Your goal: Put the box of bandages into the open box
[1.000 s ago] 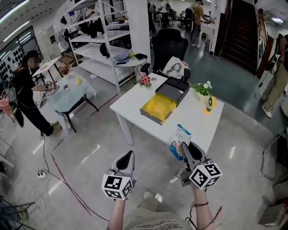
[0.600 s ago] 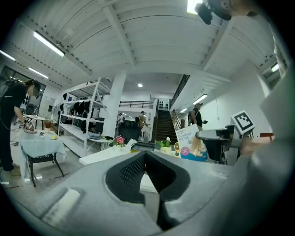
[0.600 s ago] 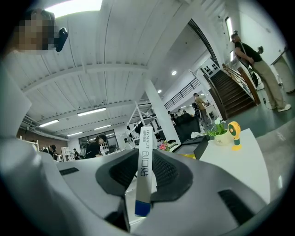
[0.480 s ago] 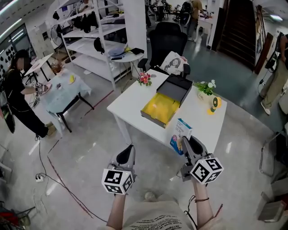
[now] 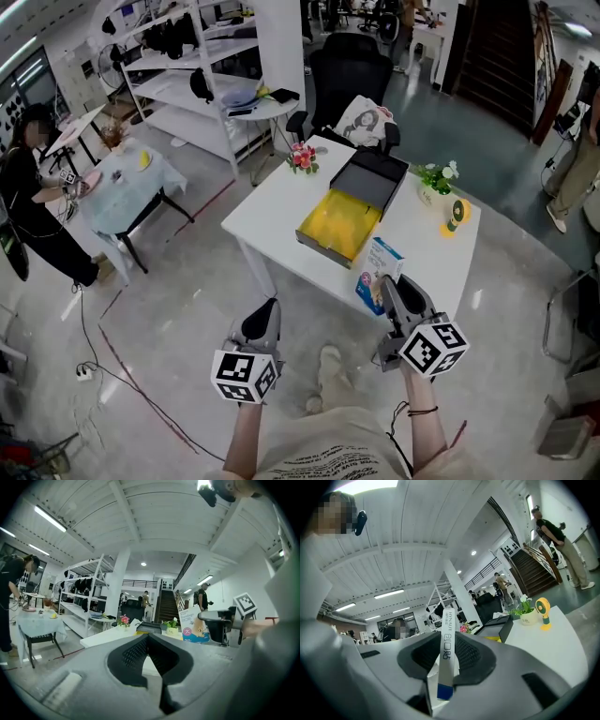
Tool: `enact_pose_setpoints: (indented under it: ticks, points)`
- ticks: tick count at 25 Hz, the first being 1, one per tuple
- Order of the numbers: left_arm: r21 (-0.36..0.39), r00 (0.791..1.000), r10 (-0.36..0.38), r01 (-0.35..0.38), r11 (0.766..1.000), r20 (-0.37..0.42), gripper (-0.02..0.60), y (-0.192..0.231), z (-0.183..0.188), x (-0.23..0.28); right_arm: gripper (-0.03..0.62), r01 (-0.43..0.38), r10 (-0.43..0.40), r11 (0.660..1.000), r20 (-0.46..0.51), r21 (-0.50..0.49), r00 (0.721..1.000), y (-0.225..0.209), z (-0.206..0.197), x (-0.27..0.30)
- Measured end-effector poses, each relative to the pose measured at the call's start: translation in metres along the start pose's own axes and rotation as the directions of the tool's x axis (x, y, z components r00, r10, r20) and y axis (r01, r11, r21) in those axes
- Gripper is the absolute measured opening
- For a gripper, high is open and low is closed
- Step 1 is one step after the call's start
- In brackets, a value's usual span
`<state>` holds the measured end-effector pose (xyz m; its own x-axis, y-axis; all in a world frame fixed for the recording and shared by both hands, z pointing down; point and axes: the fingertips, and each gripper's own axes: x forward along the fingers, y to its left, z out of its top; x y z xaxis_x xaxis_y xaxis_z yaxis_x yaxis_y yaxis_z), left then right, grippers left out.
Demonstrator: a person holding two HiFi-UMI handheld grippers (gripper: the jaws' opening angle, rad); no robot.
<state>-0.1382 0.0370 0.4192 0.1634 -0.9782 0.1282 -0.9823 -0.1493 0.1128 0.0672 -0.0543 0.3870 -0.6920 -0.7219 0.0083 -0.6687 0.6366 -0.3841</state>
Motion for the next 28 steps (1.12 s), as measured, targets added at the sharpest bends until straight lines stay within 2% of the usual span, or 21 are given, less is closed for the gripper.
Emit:
enact_pose_setpoints:
  ticks: [11, 17, 25, 28]
  points:
    - [0.004, 1.0, -0.019, 0.019, 1.0, -0.017, 0.021, 0.034, 0.007, 0.081, 0.092, 0.01, -0.011, 0.998, 0.012, 0.058, 1.0, -0.043, 0.009, 0.075]
    - [-0.007, 0.999, -0.029, 0.029, 1.0, -0.037, 0.021, 0.053, 0.014, 0.13, 0.092, 0.013, -0.015, 0.989, 0.013, 0.15, 1.0, -0.067, 0.016, 0.12]
    - [-0.018, 0.997, -0.05, 0.049, 0.999, -0.064, 0.021, 0.07, 0.012, 0.193, 0.092, 0.047, -0.033, 0.985, -0.084, 0.169, 0.996, -0.094, 0.006, 0.178]
    - [-0.016, 0.994, -0.062, 0.061, 0.998, -0.086, 0.021, 0.072, 0.007, 0.213, 0.092, 0.052, -0.029, 0.976, -0.112, 0.21, 0.993, -0.099, -0.003, 0.197]
